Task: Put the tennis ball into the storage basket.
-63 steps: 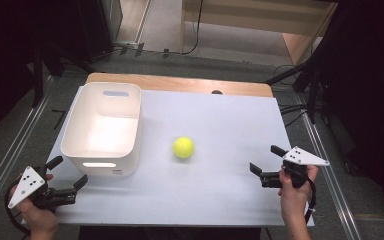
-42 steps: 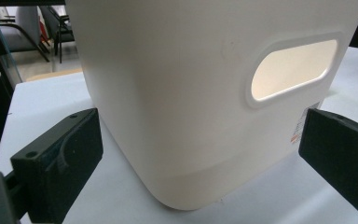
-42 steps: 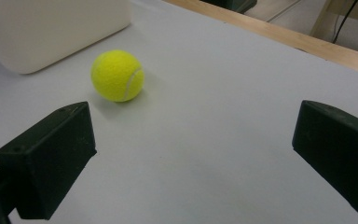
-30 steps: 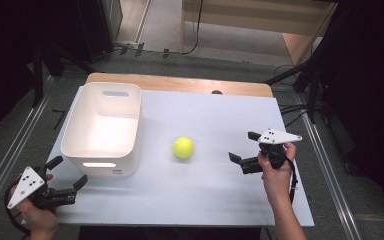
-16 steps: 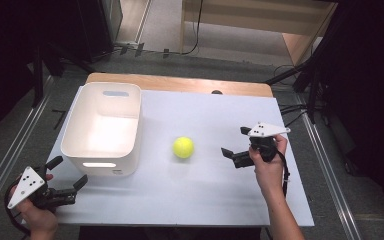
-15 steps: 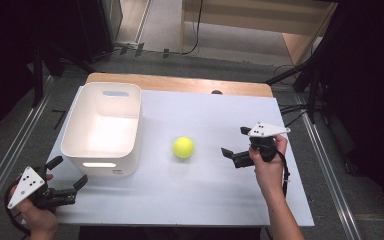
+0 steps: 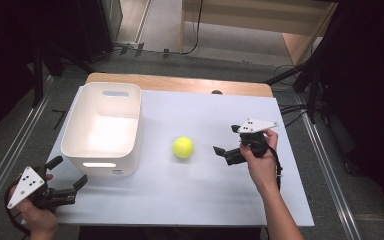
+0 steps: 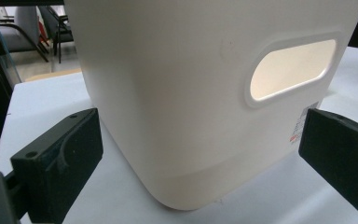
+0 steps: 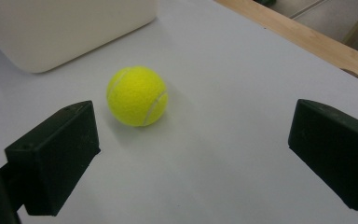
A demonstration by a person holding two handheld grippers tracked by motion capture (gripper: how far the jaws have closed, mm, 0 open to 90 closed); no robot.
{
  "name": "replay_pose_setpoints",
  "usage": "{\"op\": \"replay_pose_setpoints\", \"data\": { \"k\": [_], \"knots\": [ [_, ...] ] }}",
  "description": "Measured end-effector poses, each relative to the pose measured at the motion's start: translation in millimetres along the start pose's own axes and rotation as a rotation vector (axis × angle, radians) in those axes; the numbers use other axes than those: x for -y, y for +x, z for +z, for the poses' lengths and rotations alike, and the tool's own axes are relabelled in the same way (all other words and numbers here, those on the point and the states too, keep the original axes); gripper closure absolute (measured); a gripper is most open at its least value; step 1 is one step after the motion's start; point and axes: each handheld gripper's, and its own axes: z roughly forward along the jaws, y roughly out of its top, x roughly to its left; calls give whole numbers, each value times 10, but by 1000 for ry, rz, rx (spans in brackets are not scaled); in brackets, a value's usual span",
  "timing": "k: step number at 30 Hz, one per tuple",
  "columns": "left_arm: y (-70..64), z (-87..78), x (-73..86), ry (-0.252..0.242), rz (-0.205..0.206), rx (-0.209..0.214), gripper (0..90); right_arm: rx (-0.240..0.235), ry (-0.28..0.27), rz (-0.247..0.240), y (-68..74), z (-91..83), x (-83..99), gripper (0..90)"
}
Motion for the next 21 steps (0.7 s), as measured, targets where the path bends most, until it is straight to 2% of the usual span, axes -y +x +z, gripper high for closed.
{"op": "replay_pose_setpoints", "data": {
  "k": [8,21],
  "knots": [
    [-2,-4,0,2,-2,-3,0,-43,50,-3,13,170,-74,0],
    [2,-3,-1,3,-2,-1,0,-96,132,-54,84,463,-250,0]
  ]
}}
